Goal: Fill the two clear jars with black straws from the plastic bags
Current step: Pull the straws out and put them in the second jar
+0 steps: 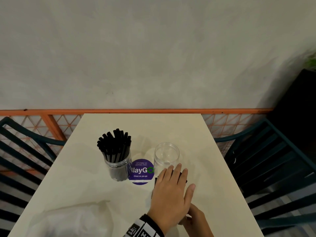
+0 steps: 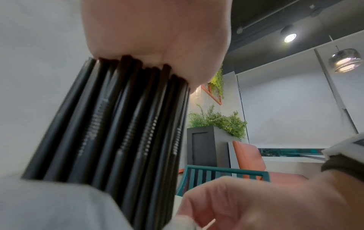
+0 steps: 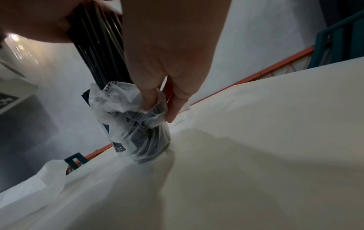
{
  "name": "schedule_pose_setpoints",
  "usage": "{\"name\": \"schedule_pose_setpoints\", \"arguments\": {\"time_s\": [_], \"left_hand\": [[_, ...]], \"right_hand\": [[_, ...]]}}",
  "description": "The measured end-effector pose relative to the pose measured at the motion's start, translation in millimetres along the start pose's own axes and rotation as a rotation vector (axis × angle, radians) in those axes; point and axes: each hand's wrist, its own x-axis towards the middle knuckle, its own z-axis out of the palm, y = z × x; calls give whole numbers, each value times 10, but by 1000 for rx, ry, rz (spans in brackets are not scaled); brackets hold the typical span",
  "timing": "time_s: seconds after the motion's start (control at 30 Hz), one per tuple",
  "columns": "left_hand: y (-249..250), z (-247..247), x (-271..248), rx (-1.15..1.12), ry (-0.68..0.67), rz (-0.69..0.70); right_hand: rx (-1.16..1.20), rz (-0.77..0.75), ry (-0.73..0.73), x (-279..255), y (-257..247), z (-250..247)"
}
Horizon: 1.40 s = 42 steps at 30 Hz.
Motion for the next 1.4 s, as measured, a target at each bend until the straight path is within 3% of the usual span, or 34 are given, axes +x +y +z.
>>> {"name": "schedule_pose_setpoints", "arguments": {"time_s": [0.13, 0.27, 0.37, 0.63, 0.93, 1.1, 1.4], "left_hand": [[-110, -107, 9, -170, 161, 74], [-287, -294, 196, -458, 269, -6], [-405, -414, 358, -621, 204, -30], [-534, -176, 729, -563, -56, -139], [-784, 376, 1022, -420, 24, -260], [-835, 630, 1051, -430, 38, -289], [-819, 770, 1049, -572, 68, -301]], "right_hand": [[61, -47, 115, 0, -77, -133], [96, -135, 314, 62, -253, -480], [68, -214, 405, 155, -456, -807], [-398, -499, 699, 577, -918, -1288], [-613, -724, 721, 1023, -1077, -1232], [-717, -813, 638, 1212, -1063, -1219], [-777, -810, 567, 1215, -1110, -1279]]}}
